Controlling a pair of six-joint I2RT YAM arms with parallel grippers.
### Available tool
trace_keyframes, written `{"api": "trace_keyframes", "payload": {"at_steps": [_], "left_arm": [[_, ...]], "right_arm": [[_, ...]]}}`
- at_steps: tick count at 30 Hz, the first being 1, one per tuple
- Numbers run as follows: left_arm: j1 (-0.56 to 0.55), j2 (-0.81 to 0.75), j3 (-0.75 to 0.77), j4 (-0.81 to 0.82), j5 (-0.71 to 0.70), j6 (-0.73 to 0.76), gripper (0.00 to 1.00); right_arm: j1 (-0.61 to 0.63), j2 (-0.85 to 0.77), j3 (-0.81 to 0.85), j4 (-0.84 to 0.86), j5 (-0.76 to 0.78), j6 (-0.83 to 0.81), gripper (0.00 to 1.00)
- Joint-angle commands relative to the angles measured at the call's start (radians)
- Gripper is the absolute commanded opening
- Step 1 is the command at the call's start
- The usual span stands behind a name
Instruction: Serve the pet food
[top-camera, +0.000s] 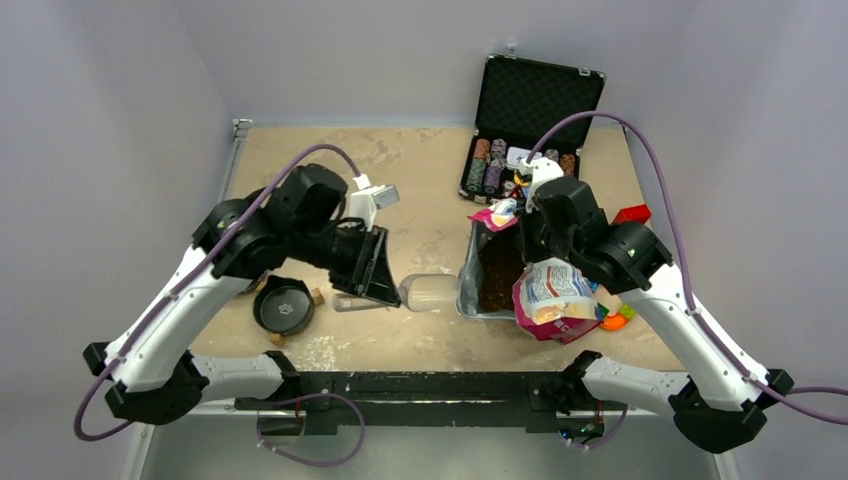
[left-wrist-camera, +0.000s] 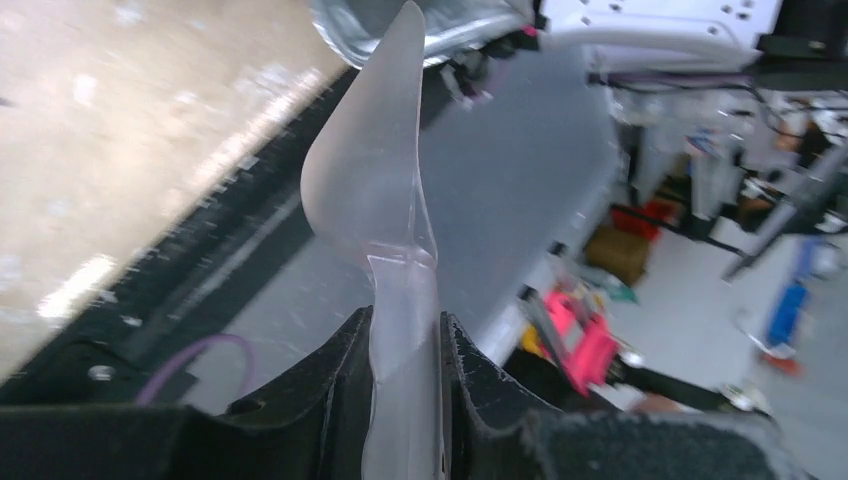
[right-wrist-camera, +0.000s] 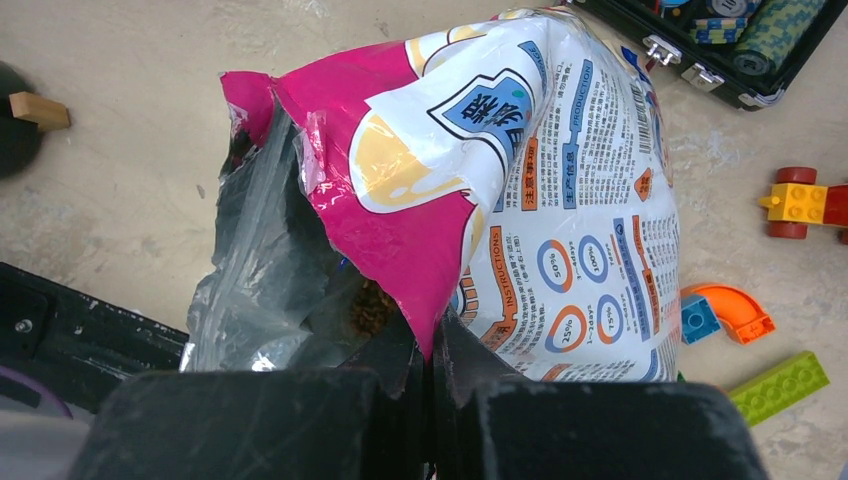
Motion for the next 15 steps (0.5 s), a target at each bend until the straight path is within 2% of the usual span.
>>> {"api": "trace_keyframes", "payload": {"at_steps": [1, 6, 9, 15], "left_arm": [[0.009, 0.121, 0.061, 0.010, 0.288, -0.167, 0.00], [0.010, 0.182, 0.066, 0.127, 0.330, -0.330, 0.00], [0.010, 0.262, 0.118, 0.053, 0.280, -0.329, 0.00], [0.011, 0.404, 0.188, 0.018, 0.219, -0.424, 0.00]], "right_arm": [[0.006, -0.001, 0.057, 0.171, -0.037, -0.016, 0.00], [0.015, 0.017, 0.082, 0.178, -0.068, -0.013, 0.00], [0.019, 0.026, 0.087, 0.189, -0.070, -0.005, 0.00], [0.036, 0.053, 0.129, 0.185, -0.058, 0.018, 0.00]]}}
